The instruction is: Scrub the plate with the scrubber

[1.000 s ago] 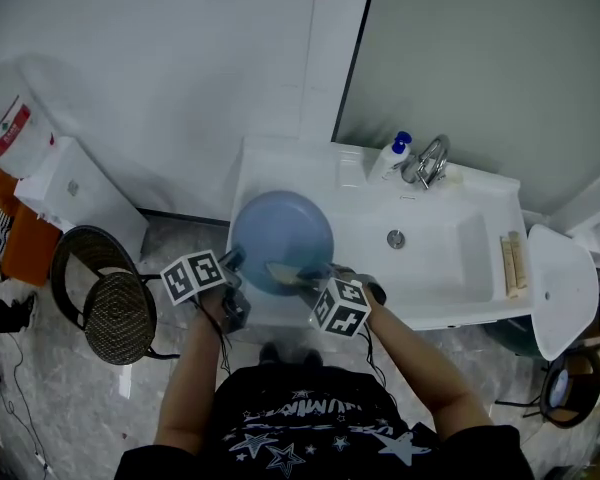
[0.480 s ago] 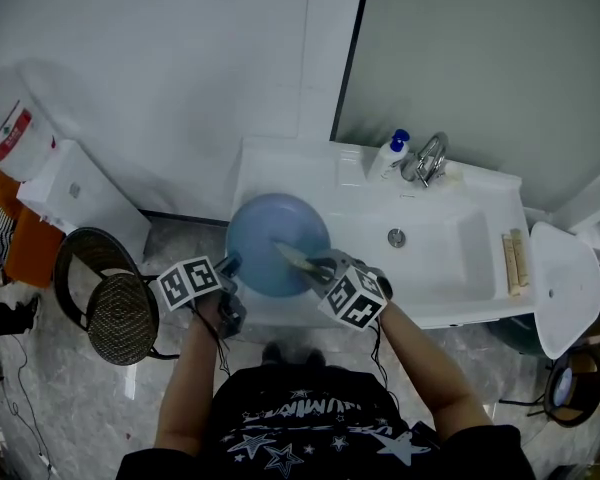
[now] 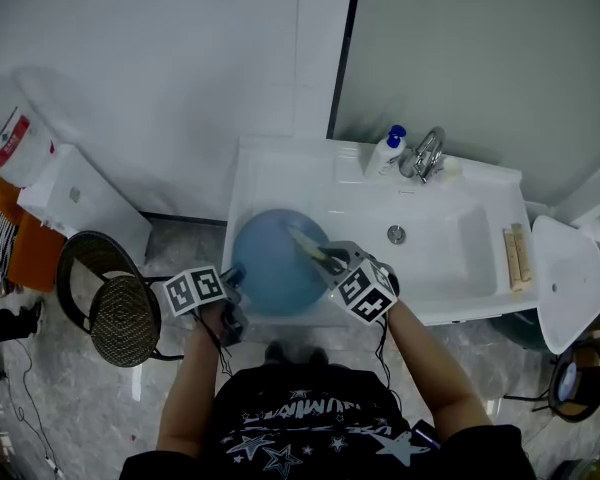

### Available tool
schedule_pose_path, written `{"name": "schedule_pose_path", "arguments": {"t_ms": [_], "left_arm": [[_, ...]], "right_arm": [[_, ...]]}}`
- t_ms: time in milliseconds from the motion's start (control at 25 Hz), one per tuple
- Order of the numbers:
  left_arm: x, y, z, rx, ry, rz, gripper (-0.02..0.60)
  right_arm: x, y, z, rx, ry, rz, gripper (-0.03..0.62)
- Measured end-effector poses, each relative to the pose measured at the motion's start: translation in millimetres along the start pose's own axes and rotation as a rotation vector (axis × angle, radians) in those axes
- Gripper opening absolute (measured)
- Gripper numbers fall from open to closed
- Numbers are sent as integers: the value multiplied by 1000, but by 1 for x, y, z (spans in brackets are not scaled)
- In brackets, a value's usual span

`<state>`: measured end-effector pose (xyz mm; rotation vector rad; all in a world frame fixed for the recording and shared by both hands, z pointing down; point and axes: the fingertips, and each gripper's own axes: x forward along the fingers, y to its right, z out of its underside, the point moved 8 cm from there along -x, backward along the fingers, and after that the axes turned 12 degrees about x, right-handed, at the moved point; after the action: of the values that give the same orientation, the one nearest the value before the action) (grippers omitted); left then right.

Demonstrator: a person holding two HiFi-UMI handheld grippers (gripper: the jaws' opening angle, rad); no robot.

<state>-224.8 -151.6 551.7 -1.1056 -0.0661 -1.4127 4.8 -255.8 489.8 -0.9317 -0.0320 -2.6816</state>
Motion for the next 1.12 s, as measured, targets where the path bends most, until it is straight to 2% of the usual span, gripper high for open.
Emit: {"name": "schedule_pose_path", "arguments": {"t_ms": [200, 560, 760, 1040, 1120], "left_arm": [[4, -5, 3, 48, -28, -43, 54], [7, -3, 5, 227, -108, -176, 55], [11, -5, 12, 217, -130, -189, 54], [9, 0, 15, 282, -117, -224, 56], [7, 2, 16, 291, -106, -220, 79]], "right_arm": [[0, 0, 7, 18, -5, -6, 71], [4, -5, 9, 30, -6, -25, 71], [7, -6, 10, 18, -15, -38, 71], [12, -10, 13, 17, -22, -57, 72], [12, -11, 14, 15, -19, -62, 72]]}}
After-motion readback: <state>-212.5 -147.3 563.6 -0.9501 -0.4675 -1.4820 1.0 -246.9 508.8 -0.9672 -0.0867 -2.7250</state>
